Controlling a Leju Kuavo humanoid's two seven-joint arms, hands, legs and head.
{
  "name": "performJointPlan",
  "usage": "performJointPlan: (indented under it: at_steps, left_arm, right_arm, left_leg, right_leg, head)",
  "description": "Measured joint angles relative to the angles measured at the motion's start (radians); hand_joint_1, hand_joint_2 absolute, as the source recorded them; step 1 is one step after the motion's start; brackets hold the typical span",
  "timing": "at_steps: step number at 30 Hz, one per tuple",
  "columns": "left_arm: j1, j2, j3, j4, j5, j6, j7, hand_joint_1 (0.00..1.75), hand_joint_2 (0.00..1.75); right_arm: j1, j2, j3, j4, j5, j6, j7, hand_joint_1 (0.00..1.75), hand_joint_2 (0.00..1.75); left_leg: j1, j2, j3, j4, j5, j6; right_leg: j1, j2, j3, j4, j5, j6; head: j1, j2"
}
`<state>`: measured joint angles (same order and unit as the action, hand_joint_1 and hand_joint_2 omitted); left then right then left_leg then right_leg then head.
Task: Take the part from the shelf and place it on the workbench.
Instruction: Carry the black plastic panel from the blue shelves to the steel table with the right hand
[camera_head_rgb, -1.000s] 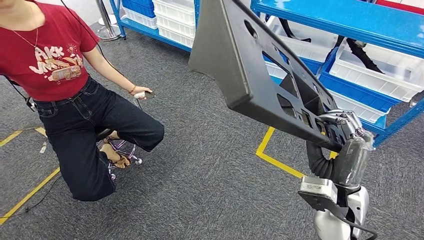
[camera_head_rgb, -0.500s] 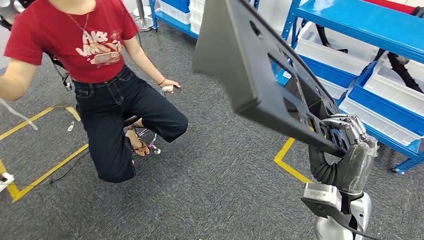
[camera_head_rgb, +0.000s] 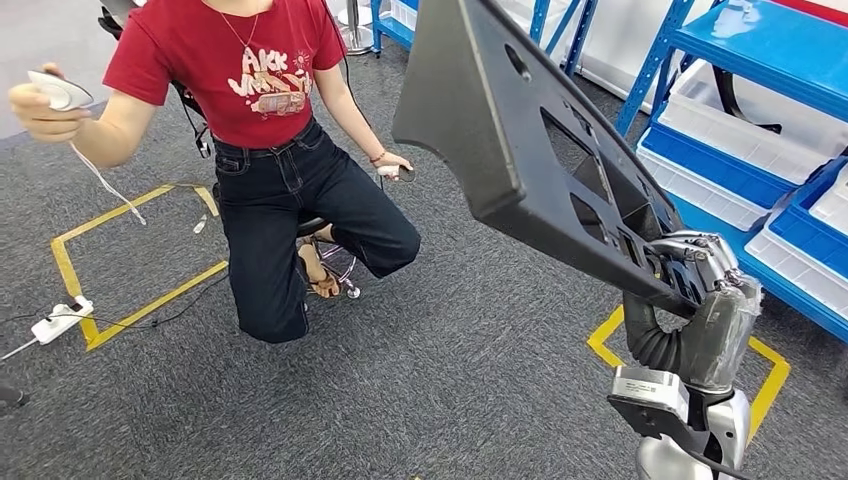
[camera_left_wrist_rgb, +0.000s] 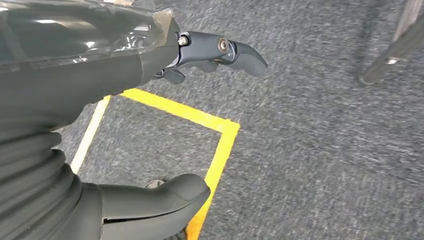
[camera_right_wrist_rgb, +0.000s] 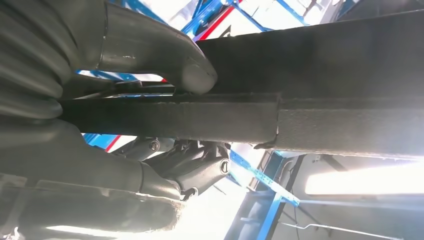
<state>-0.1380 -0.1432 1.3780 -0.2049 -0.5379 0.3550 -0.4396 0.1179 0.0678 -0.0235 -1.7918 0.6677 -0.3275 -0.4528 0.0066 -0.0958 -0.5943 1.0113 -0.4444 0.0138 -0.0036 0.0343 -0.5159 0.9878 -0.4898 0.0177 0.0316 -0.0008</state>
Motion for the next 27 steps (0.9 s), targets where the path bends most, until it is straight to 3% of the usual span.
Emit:
performJointPlan:
  at_steps: [1,3,5,6,7,8,10,12,14,16,17,19,21,22,23,25,27]
  left_arm:
    - [0.000,-0.001,0.000,0.000,0.001,0.001,0.001,0.00,1.75]
    - [-0.001,-0.001,0.000,0.000,0.002,0.003,0.001,0.00,1.75]
    - [-0.001,-0.002,0.000,0.000,0.002,0.005,0.001,0.00,1.75]
    - [0.000,-0.002,0.000,0.000,0.003,0.006,0.001,0.00,1.75]
    - [0.000,-0.002,0.000,0.000,0.003,0.007,0.001,0.00,1.75]
    - [0.000,-0.002,0.000,0.000,0.004,0.007,0.001,0.00,1.75]
    - [-0.001,-0.001,0.000,0.000,0.004,0.007,0.001,0.00,1.75]
    - [-0.003,-0.002,0.000,0.000,0.004,0.007,0.001,0.00,1.75]
    - [-0.003,-0.002,0.000,0.000,0.004,0.006,0.000,0.00,1.75]
    - [-0.003,-0.001,0.000,0.000,0.004,0.006,-0.001,0.00,1.75]
    - [-0.003,0.000,0.000,0.000,0.004,0.006,-0.002,0.00,1.75]
    - [-0.004,0.002,-0.002,-0.001,0.004,0.006,-0.003,0.00,1.75]
    - [-0.004,0.002,-0.004,-0.001,0.004,0.005,-0.003,0.00,1.75]
    - [-0.003,0.003,-0.006,-0.001,0.003,0.004,-0.003,0.00,1.75]
    - [-0.003,0.003,-0.007,-0.001,0.003,0.004,-0.003,0.00,1.75]
    - [-0.003,0.003,-0.010,-0.001,0.002,0.004,-0.002,0.00,1.75]
    - [-0.003,0.003,-0.014,-0.001,0.002,0.004,-0.003,0.00,1.75]
  right_arm:
    - [0.000,0.003,0.000,-0.001,0.000,0.003,0.000,1.73,1.75]
    - [0.000,0.007,-0.001,-0.003,0.001,0.008,0.000,1.73,1.75]
    - [0.001,0.010,-0.001,-0.003,0.003,0.012,0.000,1.73,1.75]
    - [0.001,0.012,-0.001,-0.003,0.005,0.013,0.000,1.73,1.75]
    - [0.001,0.013,-0.001,-0.003,0.006,0.014,0.000,1.73,1.75]
    - [0.001,0.015,-0.001,-0.003,0.008,0.014,0.000,1.73,1.75]
    - [0.001,0.018,-0.002,-0.004,0.010,0.014,0.000,1.73,1.75]
    - [0.001,0.020,-0.002,-0.007,0.012,0.014,0.001,1.73,1.75]
    - [0.001,0.022,-0.002,-0.015,0.014,0.015,0.001,1.73,1.75]
    - [0.002,0.025,-0.002,-0.023,0.015,0.016,0.002,1.73,1.75]
    - [0.004,0.026,-0.003,-0.027,0.014,0.017,0.003,1.73,1.75]
    - [0.013,0.026,-0.004,-0.032,0.014,0.017,0.003,1.73,1.75]
    - [0.024,0.026,-0.006,-0.034,0.014,0.017,0.003,1.73,1.75]
    - [0.027,0.027,-0.008,-0.034,0.014,0.017,0.003,1.73,1.75]
    - [0.029,0.027,-0.009,-0.035,0.014,0.017,0.003,1.73,1.75]
    - [0.031,0.027,-0.009,-0.038,0.014,0.017,0.003,1.73,1.75]
    - [0.034,0.027,-0.010,-0.043,0.014,0.017,0.003,1.73,1.75]
  left_leg:
    - [0.000,0.019,-0.010,0.017,-0.013,-0.004]
    - [-0.001,0.065,-0.054,0.112,-0.071,-0.010]
    - [0.003,0.079,-0.120,0.247,-0.131,-0.017]
    - [0.006,0.081,-0.139,0.285,-0.139,-0.021]
    - [0.010,0.085,-0.139,0.286,-0.128,-0.024]
    - [0.013,0.093,-0.118,0.245,-0.102,-0.027]
    - [0.018,0.137,-0.038,0.101,-0.042,-0.032]
    - [0.015,0.163,0.009,0.016,-0.018,-0.025]
    - [0.007,0.144,0.008,0.009,-0.016,-0.010]
    - [0.006,0.125,0.006,0.004,-0.009,0.005]
    - [0.007,0.116,0.007,0.001,-0.005,0.012]
    - [0.008,0.096,0.004,0.000,-0.001,0.021]
    - [0.007,0.072,0.001,0.000,0.001,0.024]
    - [0.006,0.059,0.000,0.000,0.001,0.024]
    - [0.006,0.046,0.001,0.000,0.002,0.023]
    - [0.006,0.023,0.003,0.001,0.004,0.019]
    - [0.003,0.004,0.000,0.002,0.006,0.009]
  right_leg:
    - [-0.004,-0.010,0.001,-0.003,0.004,-0.009]
    - [-0.008,-0.031,0.002,-0.008,0.007,-0.022]
    - [-0.006,-0.055,0.000,-0.008,0.006,-0.027]
    - [-0.005,-0.067,-0.001,-0.007,0.006,-0.027]
    - [-0.005,-0.078,-0.001,-0.007,0.005,-0.026]
    - [-0.006,-0.089,0.000,-0.006,0.004,-0.025]
    - [-0.003,-0.107,0.002,-0.001,-0.003,-0.015]
    - [0.004,-0.124,0.001,0.005,-0.013,-0.003]
    - [0.005,-0.142,0.006,0.005,-0.016,0.008]
    - [0.000,-0.130,0.003,0.022,-0.029,0.017]
    - [-0.002,-0.108,-0.013,0.055,-0.047,0.018]
    - [-0.006,-0.057,-0.075,0.182,-0.103,0.011]
    - [-0.006,-0.041,-0.136,0.300,-0.139,0.012]
    - [-0.007,-0.039,-0.144,0.310,-0.135,0.018]
    - [-0.008,-0.037,-0.130,0.275,-0.114,0.025]
    - [-0.013,-0.009,-0.064,0.130,-0.054,0.039]
    - [-0.013,0.020,-0.021,0.031,-0.017,0.035]
  head:
    - [-0.001,0.000]
    - [-0.003,0.000]
    - [-0.004,0.000]
    - [-0.004,0.000]
    - [-0.004,0.000]
    - [-0.004,0.000]
    - [-0.004,0.000]
    - [-0.002,0.000]
    - [0.001,0.000]
    - [0.001,0.000]
    - [0.002,0.000]
    - [0.003,0.000]
    - [0.003,0.000]
    - [0.003,0.000]
    - [0.003,0.000]
    - [0.003,0.000]
    - [0.002,0.000]
